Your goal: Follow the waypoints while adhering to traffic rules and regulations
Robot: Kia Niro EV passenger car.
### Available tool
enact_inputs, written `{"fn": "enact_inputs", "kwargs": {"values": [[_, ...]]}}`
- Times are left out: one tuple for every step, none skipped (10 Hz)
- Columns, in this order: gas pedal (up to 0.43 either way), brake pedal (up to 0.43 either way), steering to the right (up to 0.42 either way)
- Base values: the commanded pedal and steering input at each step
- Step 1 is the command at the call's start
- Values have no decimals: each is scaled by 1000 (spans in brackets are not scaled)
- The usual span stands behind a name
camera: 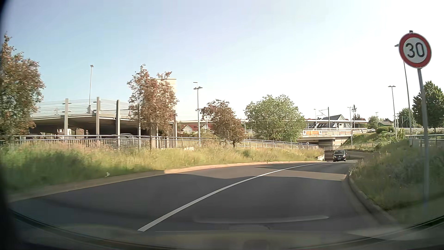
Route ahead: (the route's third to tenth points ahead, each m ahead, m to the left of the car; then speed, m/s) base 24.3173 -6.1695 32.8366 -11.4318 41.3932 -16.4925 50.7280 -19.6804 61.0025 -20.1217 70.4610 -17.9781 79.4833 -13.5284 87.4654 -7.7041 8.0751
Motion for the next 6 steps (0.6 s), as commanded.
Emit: {"fn": "enact_inputs", "kwargs": {"values": [[28,12,121],[28,12,123],[28,12,127],[28,12,130],[28,12,130],[28,12,130]]}}
